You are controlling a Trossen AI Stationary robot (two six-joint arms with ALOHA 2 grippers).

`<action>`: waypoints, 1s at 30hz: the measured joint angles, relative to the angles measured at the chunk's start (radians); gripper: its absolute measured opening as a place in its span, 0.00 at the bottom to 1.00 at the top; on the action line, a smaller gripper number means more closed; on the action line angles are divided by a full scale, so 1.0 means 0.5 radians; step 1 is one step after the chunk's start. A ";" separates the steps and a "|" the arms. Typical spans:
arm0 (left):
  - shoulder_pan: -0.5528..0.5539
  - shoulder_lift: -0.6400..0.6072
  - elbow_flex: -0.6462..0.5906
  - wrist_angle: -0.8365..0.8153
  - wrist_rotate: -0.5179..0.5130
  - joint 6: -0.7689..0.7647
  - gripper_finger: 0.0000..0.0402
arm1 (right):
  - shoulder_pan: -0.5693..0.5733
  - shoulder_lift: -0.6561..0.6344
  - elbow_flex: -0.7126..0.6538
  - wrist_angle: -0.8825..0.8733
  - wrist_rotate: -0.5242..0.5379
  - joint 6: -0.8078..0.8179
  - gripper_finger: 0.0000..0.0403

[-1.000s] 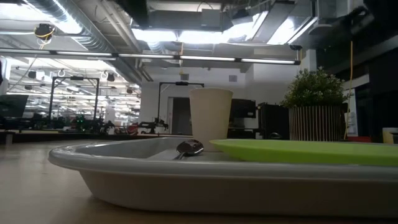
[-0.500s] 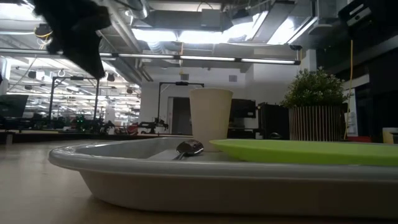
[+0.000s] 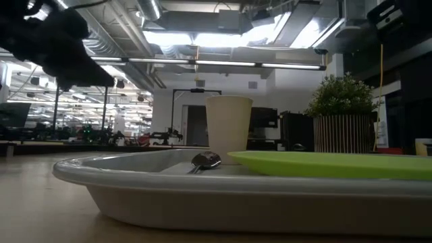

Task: Pick and place plate/cup/fork/spoon on tray
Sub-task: Adjust the orange fork on the gray tray

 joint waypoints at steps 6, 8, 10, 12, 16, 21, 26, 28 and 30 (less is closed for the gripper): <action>0.107 -0.323 -0.201 0.284 0.323 0.384 0.13 | 0.000 0.000 0.000 -0.001 -0.001 0.061 0.36; 0.168 -0.408 -0.255 0.304 0.455 0.423 0.13 | 0.000 0.000 0.000 0.000 -0.001 0.107 0.36; 0.232 -0.482 -0.306 0.324 0.574 0.479 0.13 | 0.000 0.000 0.000 0.001 -0.001 0.103 0.36; 0.296 -0.546 -0.352 0.354 0.684 0.538 0.13 | 0.000 0.000 0.000 0.001 0.000 0.070 0.36; 0.419 -0.638 -0.419 0.418 0.917 0.698 0.13 | -0.008 0.000 0.000 0.010 0.035 -0.056 0.36; 0.538 -0.692 -0.419 0.326 1.084 0.839 0.13 | -0.009 0.000 0.000 0.020 0.249 -0.058 0.36; 0.621 -0.697 -0.417 0.267 1.223 0.860 0.13 | -0.009 -0.001 0.000 0.017 0.334 -0.059 0.36; 0.640 -0.697 -0.417 0.265 1.227 0.865 0.13 | -0.009 -0.001 0.000 0.001 0.333 -0.059 0.36; 0.647 -0.697 -0.417 0.258 1.266 0.872 0.13 | -0.009 -0.001 0.000 -0.013 0.333 -0.069 0.36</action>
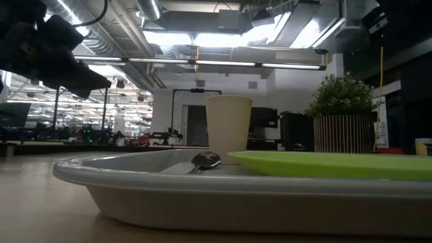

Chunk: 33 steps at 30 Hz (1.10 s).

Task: Pick and place plate/cup/fork/spoon on tray
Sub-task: Adjust the orange fork on the gray tray

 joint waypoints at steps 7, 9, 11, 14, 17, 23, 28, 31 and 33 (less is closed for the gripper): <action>0.000 0.005 0.000 -0.018 0.076 0.051 0.13 | 0.000 0.000 0.000 -0.009 0.037 -0.326 0.36; 0.000 0.005 0.000 -0.012 0.034 0.047 0.13 | 0.001 0.000 0.000 -0.014 0.236 -0.243 0.36; 0.000 0.005 0.000 -0.009 0.014 0.085 0.13 | -0.002 -0.001 0.001 -0.092 0.479 -0.113 0.36; 0.000 0.005 0.000 -0.010 0.045 0.105 0.13 | -0.001 0.000 0.001 -0.318 0.533 0.095 0.36; 0.000 0.005 0.000 -0.011 0.046 0.054 0.13 | 0.000 0.000 0.001 -0.577 0.520 0.386 0.36; 0.000 0.005 0.000 -0.011 0.038 0.051 0.13 | 0.000 0.001 0.001 -1.172 0.478 0.851 0.36; 0.000 0.005 0.000 -0.011 0.037 0.048 0.13 | 0.000 0.001 0.000 -1.222 0.457 0.814 0.36; 0.000 0.005 0.000 -0.011 0.037 0.047 0.13 | 0.000 0.001 0.000 -1.089 0.486 0.832 0.36; 0.000 0.005 0.000 -0.011 0.037 0.047 0.13 | -0.001 0.001 0.000 -0.944 0.487 0.888 0.36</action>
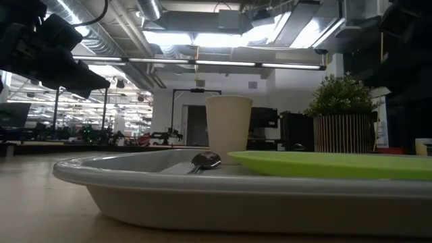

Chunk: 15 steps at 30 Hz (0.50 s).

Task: Pick and place plate/cup/fork/spoon on tray
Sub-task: Adjust the orange fork on the gray tray

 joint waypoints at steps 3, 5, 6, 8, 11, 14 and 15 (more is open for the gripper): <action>0.000 0.000 0.000 0.000 0.000 0.000 0.13 | 0.000 0.000 0.000 0.180 0.004 0.051 0.36; 0.000 0.000 0.000 0.000 0.000 0.000 0.13 | -0.005 -0.002 0.000 0.279 0.017 0.014 0.36; 0.000 0.000 0.000 0.000 -0.001 0.000 0.13 | -0.010 -0.002 0.000 0.304 0.017 -0.015 0.36; 0.000 0.000 0.000 0.000 -0.001 0.000 0.13 | -0.019 -0.001 0.000 0.327 0.026 -0.026 0.36; 0.000 0.000 0.000 0.000 -0.001 0.000 0.13 | -0.057 0.000 0.000 0.295 0.083 0.061 0.36; 0.000 0.000 0.000 0.000 -0.001 -0.001 0.13 | -0.086 0.026 0.000 0.249 0.042 0.115 0.36; 0.000 0.000 0.000 0.000 -0.001 0.000 0.13 | -0.087 0.034 0.000 0.246 0.015 0.099 0.36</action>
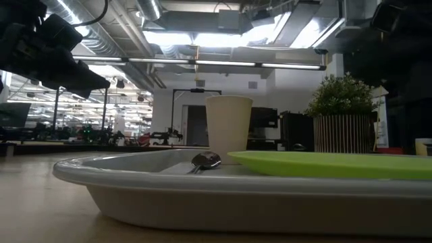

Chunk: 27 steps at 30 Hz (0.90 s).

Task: Pick and place plate/cup/fork/spoon on tray
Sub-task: Adjust the orange fork on the gray tray

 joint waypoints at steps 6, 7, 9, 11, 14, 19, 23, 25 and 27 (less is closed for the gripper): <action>-0.001 0.001 0.000 0.000 0.000 0.000 0.13 | -0.068 0.098 0.001 -0.211 -0.135 0.102 0.36; -0.001 0.000 0.000 0.001 -0.001 -0.001 0.13 | -0.088 0.102 0.001 -0.296 -0.191 0.199 0.36; -0.001 0.001 0.000 0.001 -0.001 -0.001 0.13 | -0.120 0.104 0.001 -0.501 -0.300 0.411 0.36; -0.001 0.001 0.000 0.001 -0.001 0.000 0.13 | -0.146 0.102 0.001 -0.669 -0.393 0.603 0.36; -0.001 0.001 0.000 0.001 -0.001 0.000 0.13 | -0.174 0.102 0.006 -0.785 -0.495 0.709 0.36; -0.001 0.001 0.000 0.001 -0.001 -0.001 0.13 | -0.231 0.179 0.251 -1.172 -0.509 0.650 0.35; -0.001 0.001 0.000 0.001 -0.001 -0.001 0.13 | -0.263 0.378 0.511 -1.624 -0.517 0.646 0.33; -0.001 0.001 0.000 0.001 -0.001 -0.001 0.13 | -0.263 0.502 0.552 -1.716 -0.538 0.645 0.33; -0.001 0.001 0.000 0.002 -0.001 0.000 0.13 | -0.263 0.616 0.552 -1.701 -0.569 0.649 0.33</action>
